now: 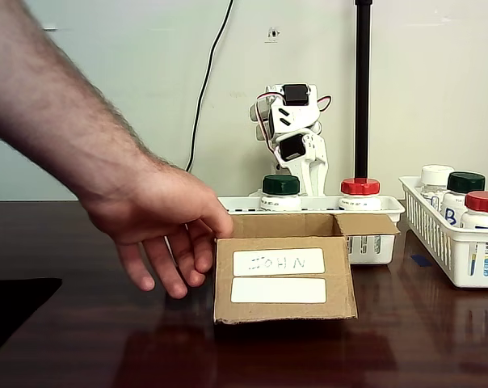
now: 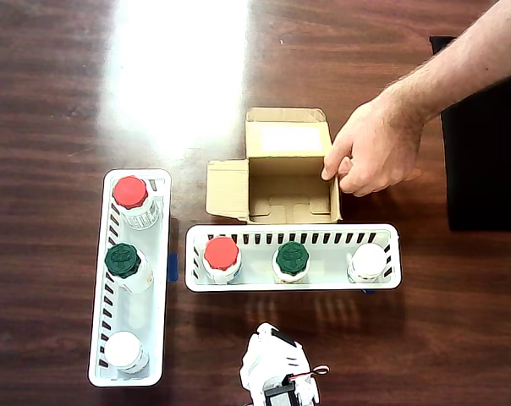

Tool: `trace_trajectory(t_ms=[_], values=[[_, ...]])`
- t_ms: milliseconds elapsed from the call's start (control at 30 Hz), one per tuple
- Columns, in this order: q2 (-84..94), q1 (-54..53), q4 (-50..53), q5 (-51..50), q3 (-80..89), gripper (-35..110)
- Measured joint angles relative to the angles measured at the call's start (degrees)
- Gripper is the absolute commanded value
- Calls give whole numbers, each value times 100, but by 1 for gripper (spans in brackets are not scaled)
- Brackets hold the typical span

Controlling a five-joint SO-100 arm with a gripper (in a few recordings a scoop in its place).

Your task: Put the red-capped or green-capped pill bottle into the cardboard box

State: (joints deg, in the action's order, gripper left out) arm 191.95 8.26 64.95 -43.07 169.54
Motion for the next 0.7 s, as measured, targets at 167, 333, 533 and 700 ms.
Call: trace_trajectory(t_ms=[167,333,533,700], values=[[0,-563,-1468,-1055,9,1],[0,-958,-1819,-4465,18,1],[0,-984,-1916,-5836,18,1],[0,-967,-2364,-5309,18,2]])
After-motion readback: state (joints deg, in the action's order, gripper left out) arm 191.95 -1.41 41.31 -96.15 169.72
